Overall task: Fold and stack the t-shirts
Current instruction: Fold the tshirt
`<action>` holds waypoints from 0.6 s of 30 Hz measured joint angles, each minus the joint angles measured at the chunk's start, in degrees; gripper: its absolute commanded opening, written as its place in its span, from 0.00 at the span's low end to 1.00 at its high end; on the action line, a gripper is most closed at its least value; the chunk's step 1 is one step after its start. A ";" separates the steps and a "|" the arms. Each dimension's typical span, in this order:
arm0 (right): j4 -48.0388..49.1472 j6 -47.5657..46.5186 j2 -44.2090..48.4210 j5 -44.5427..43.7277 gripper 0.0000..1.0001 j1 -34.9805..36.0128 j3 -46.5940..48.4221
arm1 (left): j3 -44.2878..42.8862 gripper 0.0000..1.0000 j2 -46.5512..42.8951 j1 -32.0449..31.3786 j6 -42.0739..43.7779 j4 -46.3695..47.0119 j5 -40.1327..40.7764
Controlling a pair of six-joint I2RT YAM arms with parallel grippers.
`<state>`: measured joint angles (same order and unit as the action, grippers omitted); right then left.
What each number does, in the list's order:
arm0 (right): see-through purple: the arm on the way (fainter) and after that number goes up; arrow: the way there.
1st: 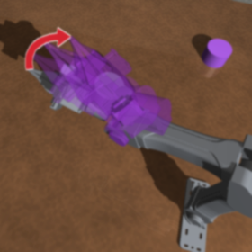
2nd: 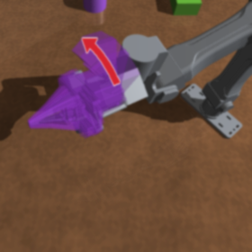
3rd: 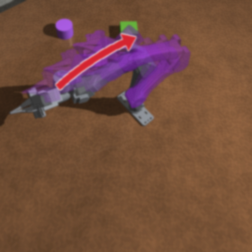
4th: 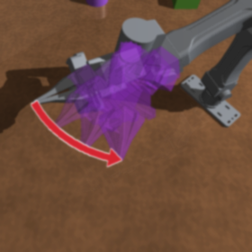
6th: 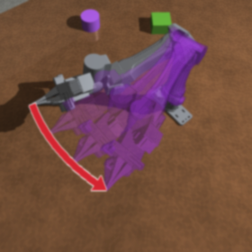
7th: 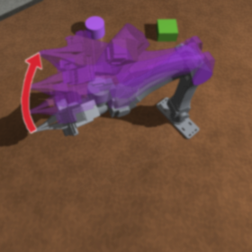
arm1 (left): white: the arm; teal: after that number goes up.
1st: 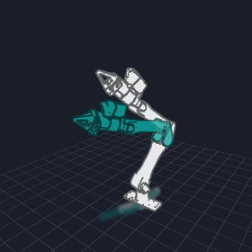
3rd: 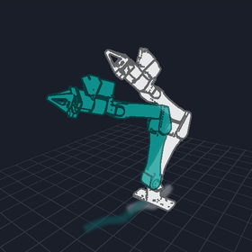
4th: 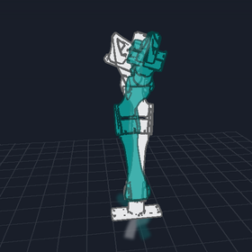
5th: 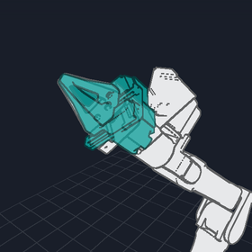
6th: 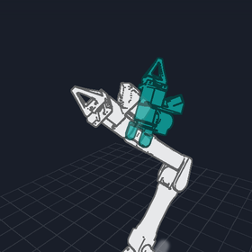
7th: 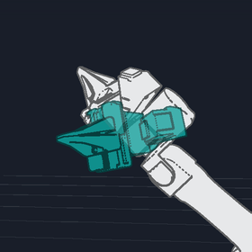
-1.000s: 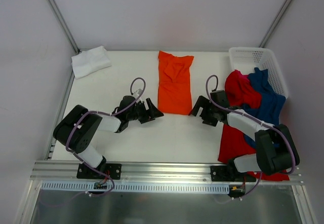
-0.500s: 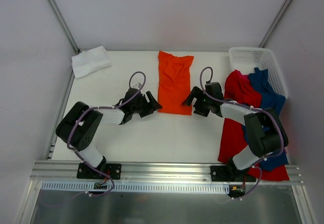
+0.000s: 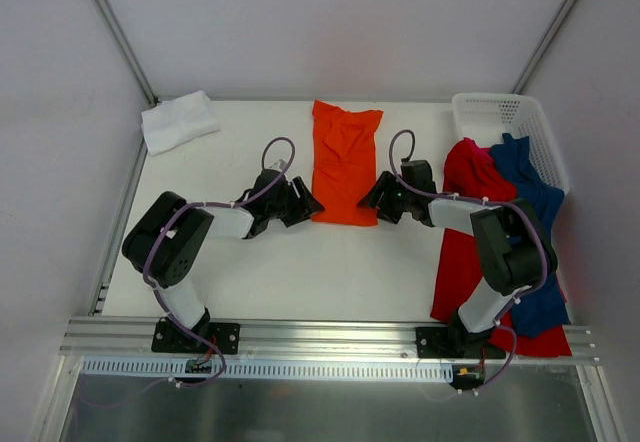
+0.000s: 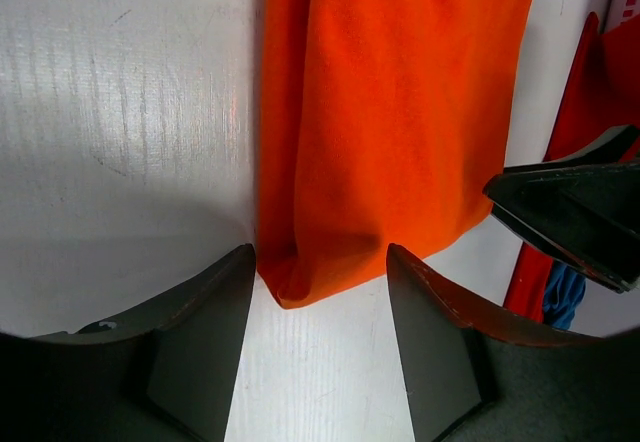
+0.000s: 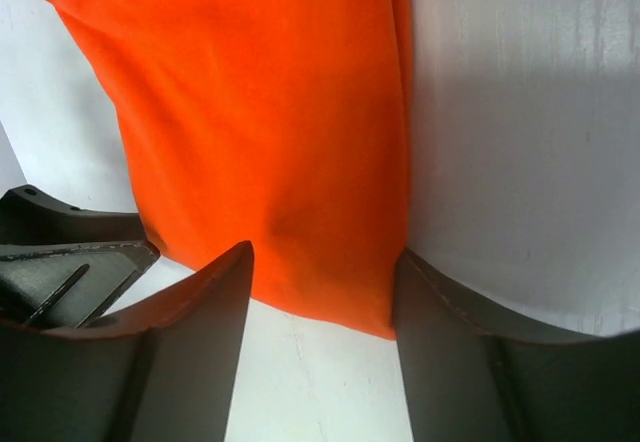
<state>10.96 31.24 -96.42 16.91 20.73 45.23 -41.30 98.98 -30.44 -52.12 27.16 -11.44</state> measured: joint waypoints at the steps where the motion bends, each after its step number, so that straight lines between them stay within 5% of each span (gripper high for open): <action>1: 0.22 0.02 -0.35 0.17 0.58 0.02 0.15 | -0.15 0.56 0.17 -0.02 -0.02 -0.02 -0.02; 8: 0.66 0.20 -1.38 0.50 0.44 0.22 0.31 | -0.63 0.50 0.96 -0.63 -0.52 0.07 0.02; 15: 0.15 0.24 -2.60 0.15 0.02 0.39 0.24 | -0.72 0.47 1.44 -0.76 -1.11 0.44 -0.02; 18: 0.00 0.33 -2.64 0.09 0.01 0.48 0.22 | -0.72 0.47 1.46 -0.76 -1.20 0.42 -0.02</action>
<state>10.96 31.57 -99.07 16.99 21.21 45.45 -42.02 100.44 -31.20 -53.32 27.57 -11.46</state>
